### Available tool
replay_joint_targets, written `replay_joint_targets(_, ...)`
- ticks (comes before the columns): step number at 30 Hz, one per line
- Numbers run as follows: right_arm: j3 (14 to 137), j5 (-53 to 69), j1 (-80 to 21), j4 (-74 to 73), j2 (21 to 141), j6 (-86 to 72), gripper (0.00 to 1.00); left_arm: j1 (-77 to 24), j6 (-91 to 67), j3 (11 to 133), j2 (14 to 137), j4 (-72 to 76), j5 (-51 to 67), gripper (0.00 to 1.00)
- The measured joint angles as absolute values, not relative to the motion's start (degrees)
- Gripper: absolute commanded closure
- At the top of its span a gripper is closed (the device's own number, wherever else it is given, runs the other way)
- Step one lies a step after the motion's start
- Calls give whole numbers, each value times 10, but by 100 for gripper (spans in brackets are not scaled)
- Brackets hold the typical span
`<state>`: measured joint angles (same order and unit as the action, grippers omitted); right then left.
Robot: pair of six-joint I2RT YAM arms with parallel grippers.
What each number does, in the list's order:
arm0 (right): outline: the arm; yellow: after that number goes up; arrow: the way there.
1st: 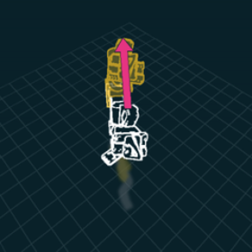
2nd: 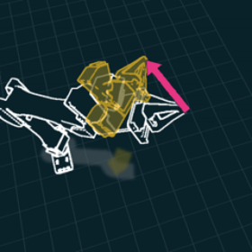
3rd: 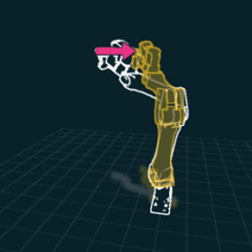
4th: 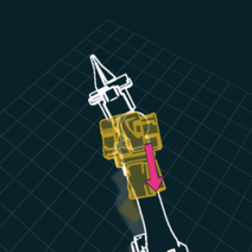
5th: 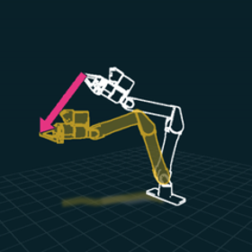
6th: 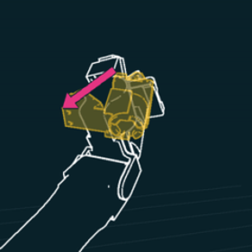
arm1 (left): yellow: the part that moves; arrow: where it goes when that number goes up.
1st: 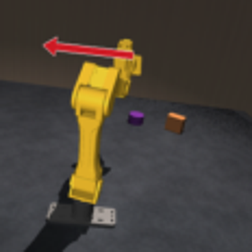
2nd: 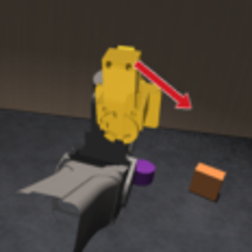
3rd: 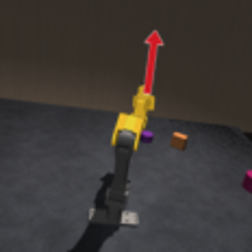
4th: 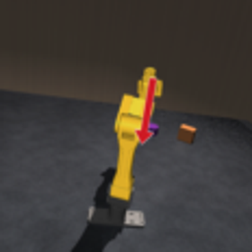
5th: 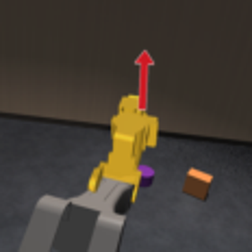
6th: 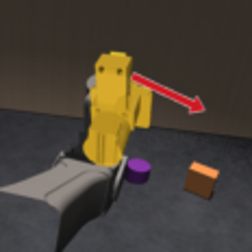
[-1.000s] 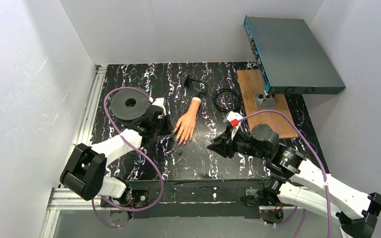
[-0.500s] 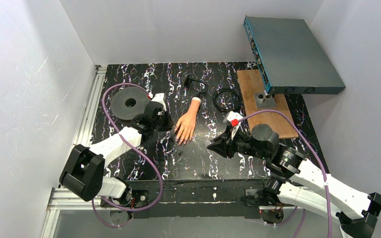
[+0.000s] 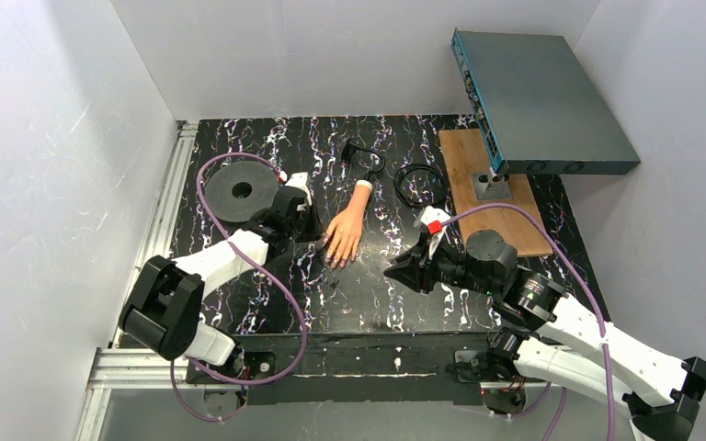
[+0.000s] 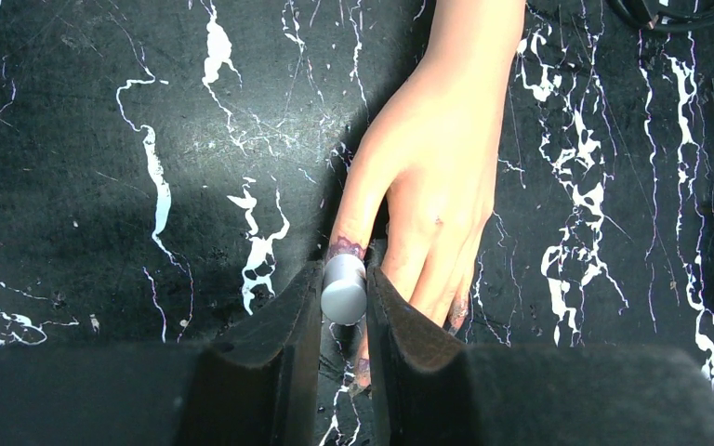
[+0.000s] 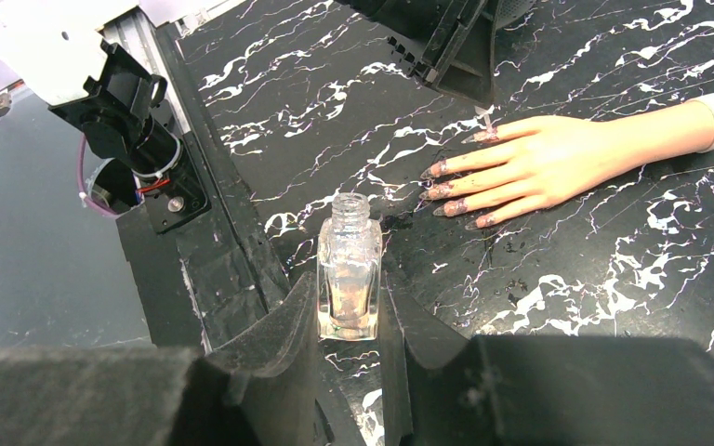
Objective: Paint the nails
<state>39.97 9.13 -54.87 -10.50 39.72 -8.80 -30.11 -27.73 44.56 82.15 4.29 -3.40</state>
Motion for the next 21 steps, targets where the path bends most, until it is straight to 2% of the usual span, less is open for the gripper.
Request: replay_joint_targets(21,400,91,-549,-105,397,-88,99,-301,-281,392,797,44,-25,100)
